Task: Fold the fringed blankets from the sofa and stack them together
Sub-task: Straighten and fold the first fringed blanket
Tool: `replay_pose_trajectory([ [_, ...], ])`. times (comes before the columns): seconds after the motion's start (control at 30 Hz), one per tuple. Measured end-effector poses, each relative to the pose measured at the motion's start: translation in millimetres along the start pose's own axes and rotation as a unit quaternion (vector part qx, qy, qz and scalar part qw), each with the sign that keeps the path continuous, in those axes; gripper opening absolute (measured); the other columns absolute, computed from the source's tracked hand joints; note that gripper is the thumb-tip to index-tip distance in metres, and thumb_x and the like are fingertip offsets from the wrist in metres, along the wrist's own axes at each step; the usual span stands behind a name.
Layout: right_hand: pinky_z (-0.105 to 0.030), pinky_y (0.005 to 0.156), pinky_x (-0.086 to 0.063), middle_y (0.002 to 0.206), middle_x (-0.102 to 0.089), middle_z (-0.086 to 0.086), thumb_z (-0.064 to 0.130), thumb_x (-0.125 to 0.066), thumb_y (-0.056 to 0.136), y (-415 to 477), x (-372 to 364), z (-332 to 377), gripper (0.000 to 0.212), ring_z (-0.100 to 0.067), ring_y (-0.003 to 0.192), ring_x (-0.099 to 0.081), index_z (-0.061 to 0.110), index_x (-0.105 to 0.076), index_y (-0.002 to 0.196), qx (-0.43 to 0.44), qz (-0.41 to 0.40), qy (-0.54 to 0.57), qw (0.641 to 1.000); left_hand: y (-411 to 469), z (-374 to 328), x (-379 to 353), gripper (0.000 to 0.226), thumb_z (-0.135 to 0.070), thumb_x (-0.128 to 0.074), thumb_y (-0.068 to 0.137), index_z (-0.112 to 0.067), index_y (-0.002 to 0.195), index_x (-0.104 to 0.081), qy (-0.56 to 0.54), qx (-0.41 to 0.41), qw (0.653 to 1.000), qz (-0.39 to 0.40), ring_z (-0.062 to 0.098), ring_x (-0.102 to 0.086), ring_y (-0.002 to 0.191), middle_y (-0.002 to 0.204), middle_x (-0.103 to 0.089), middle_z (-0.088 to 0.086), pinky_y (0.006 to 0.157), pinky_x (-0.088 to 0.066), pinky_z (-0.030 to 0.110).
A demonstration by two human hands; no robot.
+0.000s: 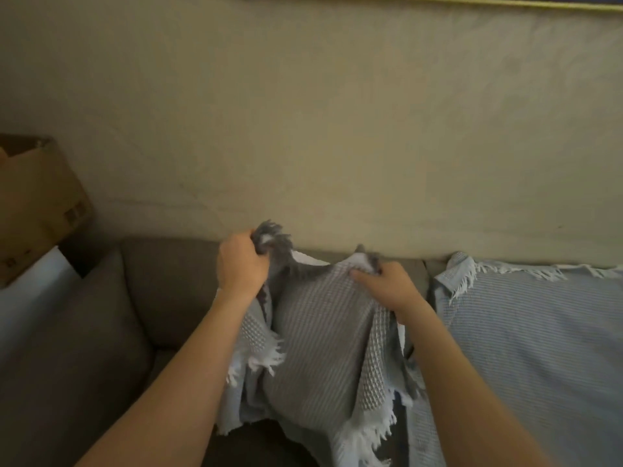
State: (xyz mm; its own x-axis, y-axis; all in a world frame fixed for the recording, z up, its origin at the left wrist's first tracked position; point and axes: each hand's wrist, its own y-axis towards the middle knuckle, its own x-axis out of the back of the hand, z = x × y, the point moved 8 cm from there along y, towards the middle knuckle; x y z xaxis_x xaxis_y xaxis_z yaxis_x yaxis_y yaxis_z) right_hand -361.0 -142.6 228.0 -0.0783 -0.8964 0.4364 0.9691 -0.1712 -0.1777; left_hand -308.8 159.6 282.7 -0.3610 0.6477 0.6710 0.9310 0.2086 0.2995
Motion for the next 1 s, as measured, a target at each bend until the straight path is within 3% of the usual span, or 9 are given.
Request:
replay_pose_trajectory([
  [0.13, -0.054, 0.057, -0.035, 0.060, -0.032, -0.012, 0.022, -0.067, 0.099, -17, 12, -7, 0.040, -0.025, 0.052, -0.030, 0.012, -0.042, 0.070, -0.053, -0.156, 0.146, 0.975, -18, 37, -13, 0.023, -0.035, -0.071, 0.096, -0.013, 0.091, -0.076, -0.037, 0.063, 0.996, 0.043, 0.030, -0.071, 0.084, 0.084, -0.074, 0.007, 0.074, -0.057, 0.037],
  [0.23, -0.036, 0.062, -0.052, 0.091, -0.067, -0.014, 0.036, -0.072, 0.098, -34, -24, 8, 0.043, -0.025, 0.081, -0.069, 0.000, -0.066, 0.121, -0.062, 0.038, 0.048, 0.996, -29, 53, -22, 0.024, -0.038, -0.069, 0.095, -0.017, 0.087, -0.077, -0.054, 0.111, 0.990, 0.074, 0.031, -0.070, 0.085, 0.083, -0.074, 0.007, 0.078, -0.058, 0.039],
  [0.3, -0.033, 0.077, -0.057, 0.100, -0.078, -0.008, 0.036, -0.075, 0.096, -35, -47, 4, 0.039, -0.020, 0.090, -0.073, 0.004, -0.073, 0.118, -0.040, 0.143, 0.040, 0.988, -37, 65, -33, 0.033, -0.043, -0.067, 0.094, -0.014, 0.082, -0.076, -0.063, 0.155, 0.979, 0.112, 0.035, -0.070, 0.087, 0.082, -0.074, 0.011, 0.079, -0.058, 0.041],
  [0.47, -0.035, 0.057, -0.038, 0.065, -0.049, -0.007, 0.033, -0.058, 0.104, -29, -38, -28, 0.041, -0.021, 0.061, -0.049, 0.006, -0.051, 0.074, -0.103, -0.215, 0.177, 0.955, -57, 64, -57, 0.040, -0.053, -0.074, 0.092, -0.013, 0.090, -0.079, -0.162, 0.199, 0.945, 0.203, 0.027, -0.074, 0.086, 0.086, -0.078, 0.010, 0.082, -0.059, 0.044],
  [0.6, -0.034, 0.072, -0.051, 0.092, -0.071, 0.002, 0.029, -0.067, 0.091, -34, -90, -6, 0.032, -0.015, 0.082, -0.066, 0.014, -0.068, 0.119, 0.025, -0.068, 0.054, 0.996, -70, 30, -69, 0.028, -0.041, -0.081, 0.091, -0.015, 0.102, -0.082, -0.240, 0.113, 0.918, 0.295, 0.012, -0.078, 0.089, 0.091, -0.082, 0.001, 0.079, -0.060, 0.034],
  [0.7, -0.023, 0.069, -0.050, 0.110, -0.065, 0.013, 0.014, -0.064, 0.089, -39, -112, 9, 0.079, -0.004, 0.085, -0.065, 0.040, -0.032, 0.156, 0.109, 0.035, -0.006, 0.993, -73, 9, -72, 0.022, -0.034, -0.078, 0.095, -0.014, 0.103, -0.083, -0.239, 0.034, 0.898, 0.369, 0.014, -0.078, 0.096, 0.094, -0.082, 0.002, 0.086, -0.059, 0.030],
  [0.83, -0.033, 0.067, -0.047, 0.074, -0.064, 0.011, 0.025, -0.066, 0.088, -30, -120, 3, 0.008, -0.007, 0.068, -0.060, 0.026, -0.064, 0.096, 0.105, 0.096, -0.122, 0.982, -60, 1, -62, 0.021, -0.027, -0.080, 0.094, -0.007, 0.091, -0.082, -0.261, -0.002, 0.905, 0.335, 0.011, -0.077, 0.094, 0.089, -0.082, 0.003, 0.083, -0.055, 0.017],
  [0.9, -0.038, 0.064, -0.050, 0.067, -0.065, 0.003, 0.033, -0.068, 0.093, -23, -112, -1, 0.024, -0.016, 0.068, -0.064, 0.015, -0.062, 0.077, 0.087, 0.077, -0.149, 0.982, -55, 0, -60, 0.013, -0.019, -0.085, 0.088, -0.006, 0.088, -0.082, -0.274, -0.013, 0.905, 0.325, 0.009, -0.077, 0.092, 0.088, -0.082, 0.002, 0.082, -0.054, 0.015],
  [1.0, -0.038, 0.069, -0.050, 0.094, -0.075, -0.013, 0.027, -0.067, 0.094, -11, -90, 4, 0.018, -0.036, 0.095, -0.069, 0.009, -0.069, 0.093, 0.080, 0.000, -0.177, 0.981, -48, 13, -59, 0.030, -0.020, -0.099, 0.070, -0.014, 0.094, -0.081, -0.208, -0.018, 0.927, 0.312, 0.003, -0.076, 0.091, 0.091, -0.081, -0.005, 0.078, -0.053, 0.015],
])
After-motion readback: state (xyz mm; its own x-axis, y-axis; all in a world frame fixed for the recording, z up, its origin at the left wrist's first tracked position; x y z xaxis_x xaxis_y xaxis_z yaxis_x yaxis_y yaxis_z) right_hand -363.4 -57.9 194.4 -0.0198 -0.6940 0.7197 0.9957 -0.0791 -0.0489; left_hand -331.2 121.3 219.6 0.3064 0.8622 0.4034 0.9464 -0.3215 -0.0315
